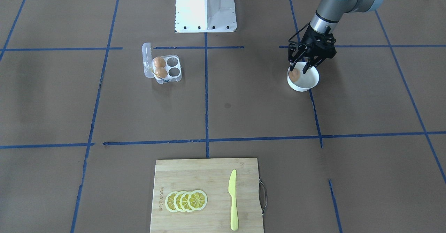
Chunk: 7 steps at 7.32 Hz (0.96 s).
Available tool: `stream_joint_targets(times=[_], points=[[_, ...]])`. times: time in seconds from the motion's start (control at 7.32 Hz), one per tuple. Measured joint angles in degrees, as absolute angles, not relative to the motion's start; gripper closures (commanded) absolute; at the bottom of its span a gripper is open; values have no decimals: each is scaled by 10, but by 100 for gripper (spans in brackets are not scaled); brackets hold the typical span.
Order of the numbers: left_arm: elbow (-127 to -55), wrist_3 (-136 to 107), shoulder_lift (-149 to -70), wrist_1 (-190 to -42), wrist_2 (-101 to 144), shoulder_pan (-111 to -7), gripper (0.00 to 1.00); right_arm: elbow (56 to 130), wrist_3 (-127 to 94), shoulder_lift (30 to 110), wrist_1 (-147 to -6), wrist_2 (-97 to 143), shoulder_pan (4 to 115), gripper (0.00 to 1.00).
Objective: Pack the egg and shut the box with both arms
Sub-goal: 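Move the left gripper over the white bowl toward the brown egg, then close the left gripper on the brown egg and lift it from the bowl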
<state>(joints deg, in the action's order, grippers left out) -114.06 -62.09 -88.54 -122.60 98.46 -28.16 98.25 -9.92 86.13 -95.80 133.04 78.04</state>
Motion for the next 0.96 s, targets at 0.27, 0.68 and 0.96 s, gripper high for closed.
stream_joint_targets(times=[0.27, 0.68, 0.96], points=[[-1129, -602, -886, -1227, 984, -283, 42, 983, -99, 861, -958, 1330, 780, 0], [-1121, -595, -887, -1240, 985, -284, 41, 983, -99, 860, -957, 1329, 780, 0], [-1109, -594, -892, -1244, 985, -282, 39, 983, -98, 860, -957, 1329, 780, 0]])
